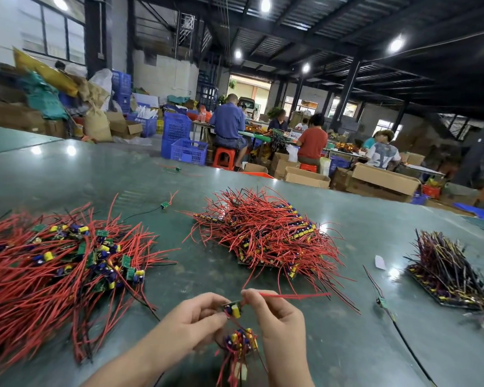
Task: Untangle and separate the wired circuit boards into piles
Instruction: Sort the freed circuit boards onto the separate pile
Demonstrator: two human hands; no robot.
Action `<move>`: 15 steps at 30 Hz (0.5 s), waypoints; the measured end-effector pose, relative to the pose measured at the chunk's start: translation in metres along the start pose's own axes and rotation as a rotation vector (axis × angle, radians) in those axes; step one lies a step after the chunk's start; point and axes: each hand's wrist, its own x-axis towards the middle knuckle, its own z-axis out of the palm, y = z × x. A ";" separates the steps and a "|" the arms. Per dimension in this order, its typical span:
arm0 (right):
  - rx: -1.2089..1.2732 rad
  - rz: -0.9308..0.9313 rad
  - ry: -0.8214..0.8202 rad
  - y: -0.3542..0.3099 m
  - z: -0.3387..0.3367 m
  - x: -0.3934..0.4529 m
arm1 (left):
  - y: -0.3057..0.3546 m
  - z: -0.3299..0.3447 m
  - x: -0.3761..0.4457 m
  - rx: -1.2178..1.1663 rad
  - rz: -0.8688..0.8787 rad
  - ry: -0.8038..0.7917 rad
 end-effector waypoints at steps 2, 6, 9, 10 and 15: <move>-0.092 -0.031 -0.023 0.002 -0.002 0.001 | -0.001 -0.002 0.001 0.051 0.036 0.036; -0.304 -0.132 -0.089 0.002 -0.005 0.003 | -0.001 -0.011 0.000 0.197 0.145 0.092; -0.328 -0.160 -0.069 0.005 -0.003 0.002 | 0.005 -0.012 -0.004 0.181 0.212 0.123; -0.303 -0.160 -0.037 0.007 -0.002 0.002 | 0.006 -0.011 -0.005 0.171 0.233 0.143; -0.260 -0.192 0.112 0.012 -0.002 0.002 | 0.003 0.002 -0.007 0.258 0.383 0.256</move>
